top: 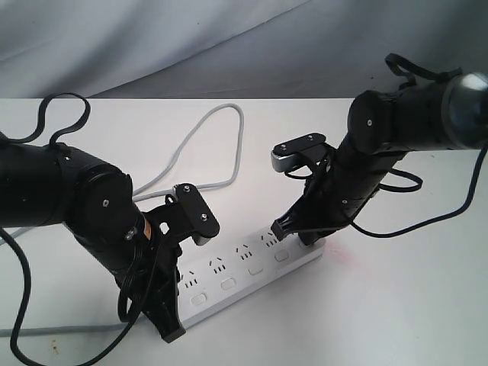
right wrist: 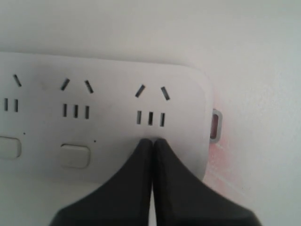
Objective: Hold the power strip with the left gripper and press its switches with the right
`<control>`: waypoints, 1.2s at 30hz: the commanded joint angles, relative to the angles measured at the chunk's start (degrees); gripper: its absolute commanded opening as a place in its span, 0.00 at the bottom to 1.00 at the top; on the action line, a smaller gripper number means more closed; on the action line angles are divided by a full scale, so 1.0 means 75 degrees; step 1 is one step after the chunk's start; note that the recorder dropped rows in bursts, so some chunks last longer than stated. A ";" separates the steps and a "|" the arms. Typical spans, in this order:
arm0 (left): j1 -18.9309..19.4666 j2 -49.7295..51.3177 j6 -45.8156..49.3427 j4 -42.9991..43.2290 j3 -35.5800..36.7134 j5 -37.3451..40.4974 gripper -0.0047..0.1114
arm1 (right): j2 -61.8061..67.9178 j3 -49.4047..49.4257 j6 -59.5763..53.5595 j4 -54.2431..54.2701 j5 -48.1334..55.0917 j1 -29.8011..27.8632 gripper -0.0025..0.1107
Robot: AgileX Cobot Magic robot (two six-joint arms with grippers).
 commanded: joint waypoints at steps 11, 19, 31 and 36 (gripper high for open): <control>-0.0035 0.0039 -0.0075 0.0061 0.0021 0.0025 0.04 | 0.0156 0.0677 0.1834 -0.1771 -0.0434 0.0549 0.02; -0.0035 0.0039 -0.0075 0.0061 0.0021 0.0025 0.04 | 0.0156 0.0947 0.2079 -0.1879 -0.0820 0.0549 0.02; -0.0035 0.0039 -0.0075 0.0061 0.0021 0.0025 0.04 | -0.0669 0.0320 0.2079 -0.1879 -0.0515 0.0549 0.02; -0.0035 0.0039 -0.0089 0.0061 0.0021 0.0016 0.04 | -0.0747 0.0260 0.1719 -0.1403 -0.0397 0.0549 0.02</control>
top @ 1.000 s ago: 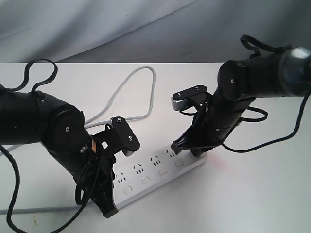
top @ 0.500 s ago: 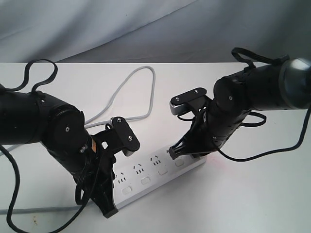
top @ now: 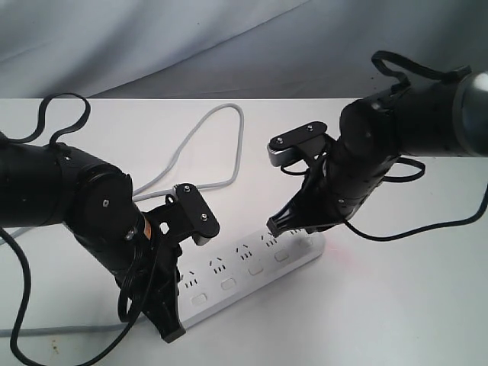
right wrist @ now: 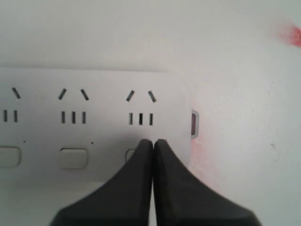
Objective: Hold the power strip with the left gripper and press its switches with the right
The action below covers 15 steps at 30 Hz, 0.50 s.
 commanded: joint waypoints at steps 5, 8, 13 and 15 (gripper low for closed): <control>-0.0035 0.0039 -0.0092 0.0048 0.0021 0.0030 0.04 | -0.0103 -0.0060 -0.1008 0.1249 0.0236 -0.0003 0.02; -0.0035 0.0039 -0.0092 0.0048 0.0021 0.0030 0.04 | -0.0103 -0.0060 -0.1215 0.1440 0.0220 0.0125 0.02; -0.0035 0.0039 -0.0092 0.0048 0.0021 0.0030 0.04 | -0.0103 -0.0060 -0.1349 0.1604 0.0219 0.0322 0.02; -0.0035 0.0039 -0.0092 0.0048 0.0021 0.0030 0.04 | -0.0103 -0.0060 -0.1369 0.1619 0.0197 0.0335 0.02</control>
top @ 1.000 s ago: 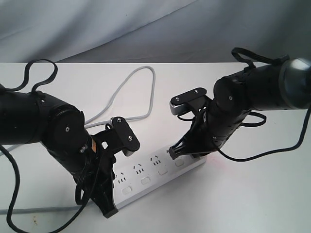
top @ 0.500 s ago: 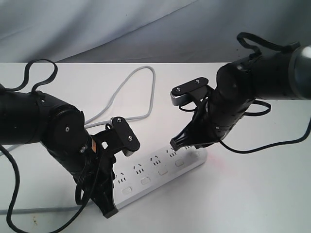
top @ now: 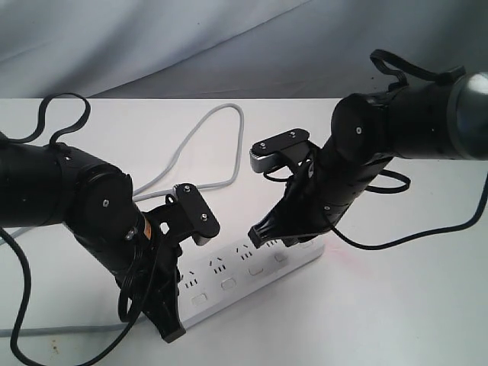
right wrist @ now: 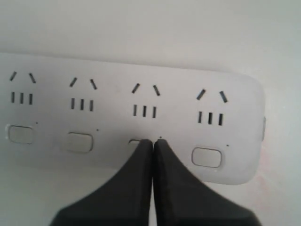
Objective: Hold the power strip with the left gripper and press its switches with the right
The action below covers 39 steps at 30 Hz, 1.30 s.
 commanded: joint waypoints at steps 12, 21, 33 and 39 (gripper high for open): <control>-0.0035 0.0039 -0.0122 0.0099 0.0021 0.0044 0.04 | 0.0396 -0.0039 -0.0190 0.0105 -0.0036 0.0086 0.02; -0.0035 0.0039 -0.0137 0.0112 0.0021 0.0044 0.04 | 0.0485 -0.0039 -0.0204 0.0141 -0.0178 0.0086 0.02; -0.0035 0.0039 -0.0135 0.0137 0.0021 0.0044 0.04 | 0.1088 -0.0039 -0.0204 0.0141 0.0049 0.0086 0.02; -0.0035 0.0039 -0.0154 0.0153 0.0021 0.0044 0.04 | 0.1283 -0.0039 -0.0093 0.0141 0.0182 0.0086 0.02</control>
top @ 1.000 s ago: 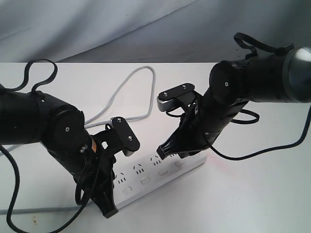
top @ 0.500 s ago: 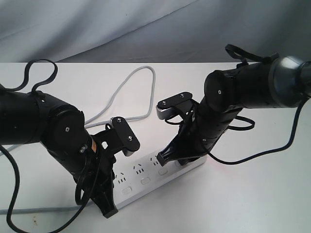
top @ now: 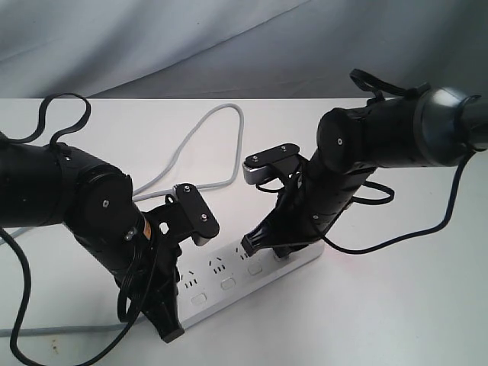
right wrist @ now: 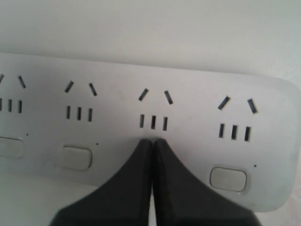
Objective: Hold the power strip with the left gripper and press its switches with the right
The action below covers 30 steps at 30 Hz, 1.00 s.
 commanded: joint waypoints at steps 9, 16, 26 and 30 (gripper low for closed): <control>-0.0035 0.0039 -0.0199 0.0117 0.0021 0.0044 0.04 | 0.0518 0.0720 0.0684 -0.0640 -0.0384 0.0303 0.02; -0.0035 0.0039 -0.0199 0.0117 0.0021 0.0044 0.04 | 0.0518 0.0720 0.0938 -0.1046 -0.0384 0.0381 0.02; -0.0035 0.0039 -0.0199 0.0117 0.0021 0.0044 0.04 | -0.0358 0.0403 0.0844 -0.1086 -0.0520 0.0381 0.02; -0.0035 0.0039 -0.0199 0.0117 0.0021 0.0044 0.04 | -0.0966 0.0403 0.0806 -0.1086 -0.0528 0.0381 0.02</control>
